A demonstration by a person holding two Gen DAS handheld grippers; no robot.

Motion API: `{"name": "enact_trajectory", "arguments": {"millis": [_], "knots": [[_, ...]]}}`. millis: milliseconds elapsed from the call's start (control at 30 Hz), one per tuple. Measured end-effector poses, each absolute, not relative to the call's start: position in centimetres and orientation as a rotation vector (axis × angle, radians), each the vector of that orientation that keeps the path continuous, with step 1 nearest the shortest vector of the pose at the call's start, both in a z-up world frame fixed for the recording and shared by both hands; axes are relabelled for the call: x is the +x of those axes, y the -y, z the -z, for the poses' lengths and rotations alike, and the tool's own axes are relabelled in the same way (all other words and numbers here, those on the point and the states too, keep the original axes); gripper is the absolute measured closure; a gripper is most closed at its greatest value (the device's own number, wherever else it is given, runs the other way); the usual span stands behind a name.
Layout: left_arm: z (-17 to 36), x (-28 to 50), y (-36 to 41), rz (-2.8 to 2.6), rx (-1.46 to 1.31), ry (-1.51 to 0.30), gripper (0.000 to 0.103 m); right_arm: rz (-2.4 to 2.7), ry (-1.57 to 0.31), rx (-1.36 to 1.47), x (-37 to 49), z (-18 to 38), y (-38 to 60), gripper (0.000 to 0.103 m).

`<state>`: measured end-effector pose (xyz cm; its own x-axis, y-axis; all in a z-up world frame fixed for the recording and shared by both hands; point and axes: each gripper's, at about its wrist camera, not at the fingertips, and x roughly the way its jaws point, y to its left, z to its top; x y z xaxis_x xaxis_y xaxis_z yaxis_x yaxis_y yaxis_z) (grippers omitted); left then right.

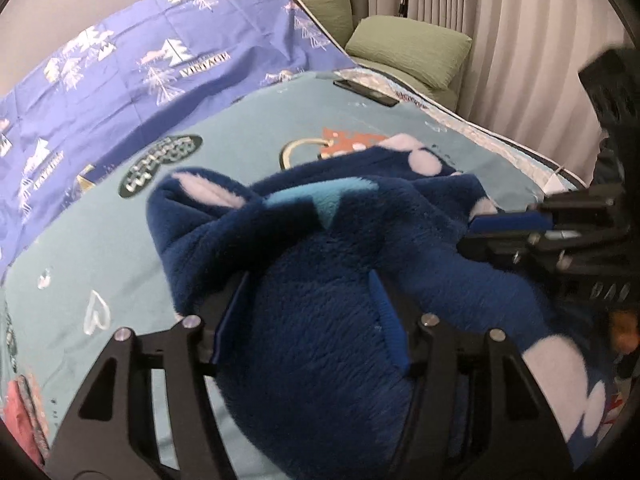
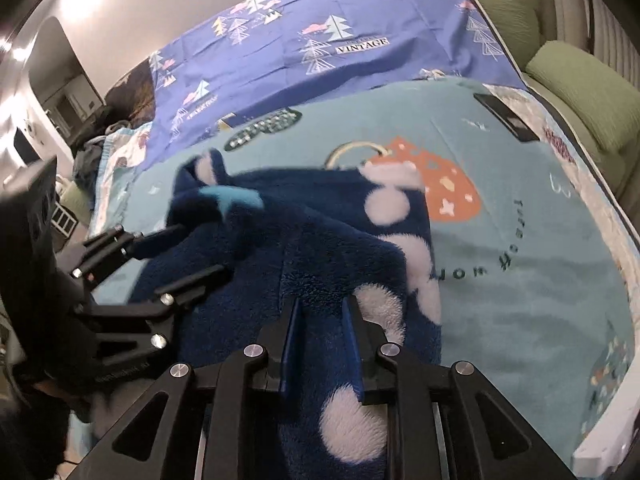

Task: Fold small clothes

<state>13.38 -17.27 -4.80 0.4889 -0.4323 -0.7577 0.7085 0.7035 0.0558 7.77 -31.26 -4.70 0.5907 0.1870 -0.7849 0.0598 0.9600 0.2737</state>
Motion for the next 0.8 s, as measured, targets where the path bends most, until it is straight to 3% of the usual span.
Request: {"name": "enact_trajectory", "arguments": {"millis": [233,433,500,800], "knots": [[2.0,15.1,16.7,0.704,0.337,-0.762,0.042,-0.082,-0.892,0.233,11.1,1.5,31.5,0.073],[5.3,18.4,17.4,0.679,0.338,-0.858,0.042,-0.034,-1.046,0.271,15.5,7.1,32.4,0.073],[6.5,17.9,18.4,0.669,0.407,-0.816,0.042,-0.032,-1.069,0.283,16.2,8.9,32.6,0.073],[5.6,16.6,18.0,0.651,0.414,-0.783,0.042,-0.035,-1.028,0.271,15.2,7.9,32.5,0.072]]}}
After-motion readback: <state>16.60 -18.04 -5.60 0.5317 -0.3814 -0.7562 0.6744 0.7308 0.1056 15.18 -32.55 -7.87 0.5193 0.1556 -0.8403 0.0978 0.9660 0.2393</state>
